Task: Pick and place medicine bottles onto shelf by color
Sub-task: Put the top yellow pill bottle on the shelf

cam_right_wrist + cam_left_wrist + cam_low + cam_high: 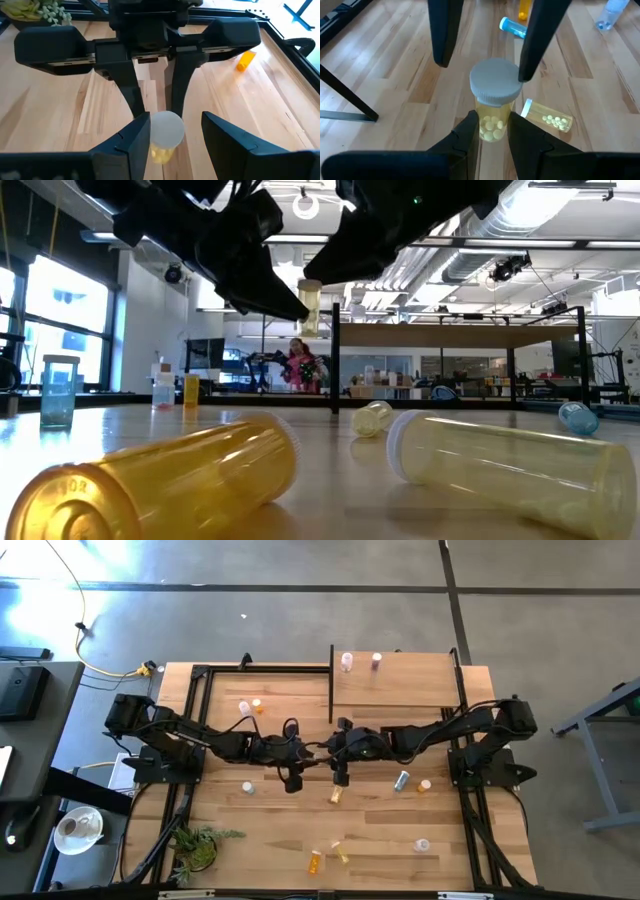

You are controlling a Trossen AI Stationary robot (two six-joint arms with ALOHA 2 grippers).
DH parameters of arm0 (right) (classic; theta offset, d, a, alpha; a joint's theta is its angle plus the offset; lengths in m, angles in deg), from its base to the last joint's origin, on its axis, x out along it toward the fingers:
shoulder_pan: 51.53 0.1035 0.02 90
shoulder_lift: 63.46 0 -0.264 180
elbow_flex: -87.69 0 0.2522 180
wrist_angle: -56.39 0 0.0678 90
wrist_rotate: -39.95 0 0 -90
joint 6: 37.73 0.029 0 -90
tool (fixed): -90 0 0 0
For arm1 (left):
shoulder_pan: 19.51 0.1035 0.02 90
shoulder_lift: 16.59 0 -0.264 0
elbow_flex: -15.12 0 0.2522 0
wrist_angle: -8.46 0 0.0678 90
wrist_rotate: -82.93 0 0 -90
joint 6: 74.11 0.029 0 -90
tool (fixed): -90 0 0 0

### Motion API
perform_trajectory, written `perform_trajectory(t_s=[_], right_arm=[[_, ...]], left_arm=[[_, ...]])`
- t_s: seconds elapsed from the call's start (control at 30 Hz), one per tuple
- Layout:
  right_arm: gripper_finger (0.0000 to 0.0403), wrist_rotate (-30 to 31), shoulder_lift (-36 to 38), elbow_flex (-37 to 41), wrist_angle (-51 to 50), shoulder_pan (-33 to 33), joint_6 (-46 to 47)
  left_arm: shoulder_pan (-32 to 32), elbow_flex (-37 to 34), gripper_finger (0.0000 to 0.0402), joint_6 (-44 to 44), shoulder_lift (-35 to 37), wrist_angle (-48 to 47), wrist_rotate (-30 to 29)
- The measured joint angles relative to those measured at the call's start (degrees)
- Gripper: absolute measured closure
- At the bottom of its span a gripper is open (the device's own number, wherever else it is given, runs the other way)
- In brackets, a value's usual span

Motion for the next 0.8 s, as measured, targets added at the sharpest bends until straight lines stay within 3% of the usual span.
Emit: perform_trajectory(t_s=[0.8], right_arm=[[0.0233, -1.10, -0.09, 0.00, 1.01, -0.35, 0.20]], left_arm=[[0.11, 0.04, 0.0319, 0.01, 0.02, 2.64, -3.09]])
